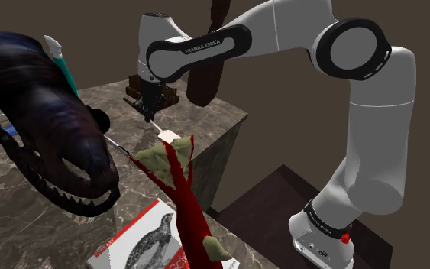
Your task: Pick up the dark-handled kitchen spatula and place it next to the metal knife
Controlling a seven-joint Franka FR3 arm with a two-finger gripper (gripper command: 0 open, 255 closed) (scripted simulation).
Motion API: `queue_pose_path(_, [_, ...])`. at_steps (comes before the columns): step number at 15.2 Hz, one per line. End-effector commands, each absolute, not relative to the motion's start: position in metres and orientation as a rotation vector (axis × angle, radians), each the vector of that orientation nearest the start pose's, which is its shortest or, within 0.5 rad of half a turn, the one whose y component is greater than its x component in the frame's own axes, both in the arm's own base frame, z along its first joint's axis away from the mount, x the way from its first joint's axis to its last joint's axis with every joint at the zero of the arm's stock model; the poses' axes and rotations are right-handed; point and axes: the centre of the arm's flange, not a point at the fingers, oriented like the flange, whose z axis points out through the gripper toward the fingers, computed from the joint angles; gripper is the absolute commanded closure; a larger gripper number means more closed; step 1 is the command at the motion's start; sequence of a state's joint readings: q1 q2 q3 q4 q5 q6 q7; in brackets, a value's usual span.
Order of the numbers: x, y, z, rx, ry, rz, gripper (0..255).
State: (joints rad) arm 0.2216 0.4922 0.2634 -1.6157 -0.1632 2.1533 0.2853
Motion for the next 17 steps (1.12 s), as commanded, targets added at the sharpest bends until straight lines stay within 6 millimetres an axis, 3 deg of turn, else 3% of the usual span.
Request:
queue_pose_path(1, [0.621, 0.294, 0.365, -3.106, -0.392, -0.103, 255])
queue_pose_path(12, [0.621, 0.294, 0.422, -3.106, -0.392, -0.103, 255])
queue_pose_path(17, [0.559, 0.315, 0.423, -3.106, -0.392, -0.103, 255])
